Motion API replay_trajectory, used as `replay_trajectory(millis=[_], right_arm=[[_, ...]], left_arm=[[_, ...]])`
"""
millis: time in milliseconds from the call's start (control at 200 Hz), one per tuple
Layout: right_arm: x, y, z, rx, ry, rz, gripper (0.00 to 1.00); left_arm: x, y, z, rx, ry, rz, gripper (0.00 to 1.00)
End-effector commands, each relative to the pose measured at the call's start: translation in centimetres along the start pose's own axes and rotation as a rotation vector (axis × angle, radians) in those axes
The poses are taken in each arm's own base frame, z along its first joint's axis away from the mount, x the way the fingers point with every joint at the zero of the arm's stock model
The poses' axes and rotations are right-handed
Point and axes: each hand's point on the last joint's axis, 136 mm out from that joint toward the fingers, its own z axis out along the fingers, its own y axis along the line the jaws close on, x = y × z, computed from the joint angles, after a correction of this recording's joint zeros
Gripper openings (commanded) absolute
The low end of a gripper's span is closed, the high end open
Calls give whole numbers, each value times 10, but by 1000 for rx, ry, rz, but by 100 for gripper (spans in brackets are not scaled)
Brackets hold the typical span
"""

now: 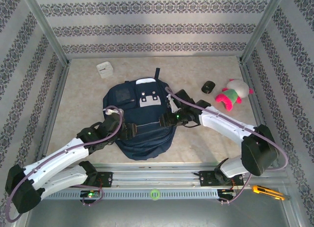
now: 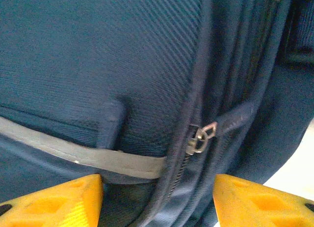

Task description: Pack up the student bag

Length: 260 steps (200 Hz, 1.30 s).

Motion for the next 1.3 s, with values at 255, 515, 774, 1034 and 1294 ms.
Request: replay_trajectory(millis=[255,515,774,1034,1294], right_arm=[[27,-53,70,47,-63,143,48],[10,-78,57,62,-149,209,47],[-21,-98,40,45,-200,245,49],[-40,-86,9,23,-246,195,58],[-78,-80,-121,122,-518,43,65]], left_arm=[[23,15,65,-53,23,16,63],[-1,-12,95,-19,-15,157,54],[-35,-45,130,46,-39,183,54],[-69,-57,112,64,-88,179,62],[-160,-36,-4,-44,-397,218,95]])
